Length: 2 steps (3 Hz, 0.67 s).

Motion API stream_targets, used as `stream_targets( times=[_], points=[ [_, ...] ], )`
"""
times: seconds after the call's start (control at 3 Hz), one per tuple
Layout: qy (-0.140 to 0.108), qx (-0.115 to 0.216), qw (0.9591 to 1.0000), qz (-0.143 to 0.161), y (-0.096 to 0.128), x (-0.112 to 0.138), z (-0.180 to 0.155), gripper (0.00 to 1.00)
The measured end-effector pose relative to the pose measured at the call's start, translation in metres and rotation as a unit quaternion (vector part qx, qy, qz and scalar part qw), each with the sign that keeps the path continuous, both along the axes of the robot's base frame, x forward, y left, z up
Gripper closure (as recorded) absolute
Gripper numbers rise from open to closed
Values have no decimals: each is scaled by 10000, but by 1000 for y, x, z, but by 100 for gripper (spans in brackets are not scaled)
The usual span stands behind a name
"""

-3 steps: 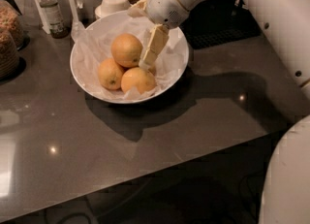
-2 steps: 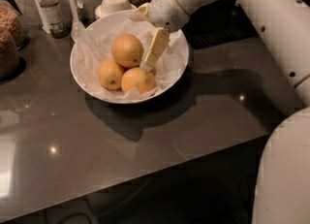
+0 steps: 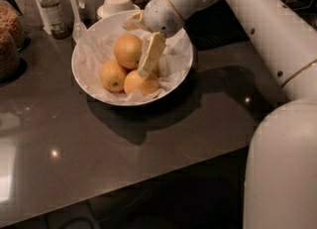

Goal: Pick orange from white bowl

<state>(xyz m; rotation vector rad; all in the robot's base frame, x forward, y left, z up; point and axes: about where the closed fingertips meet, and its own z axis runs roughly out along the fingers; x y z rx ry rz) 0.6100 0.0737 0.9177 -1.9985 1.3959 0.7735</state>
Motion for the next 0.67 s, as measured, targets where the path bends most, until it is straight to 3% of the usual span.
stream_targets(
  times=[0.67],
  points=[
    [301, -39, 9995, 97, 5, -2, -12, 0]
  ],
)
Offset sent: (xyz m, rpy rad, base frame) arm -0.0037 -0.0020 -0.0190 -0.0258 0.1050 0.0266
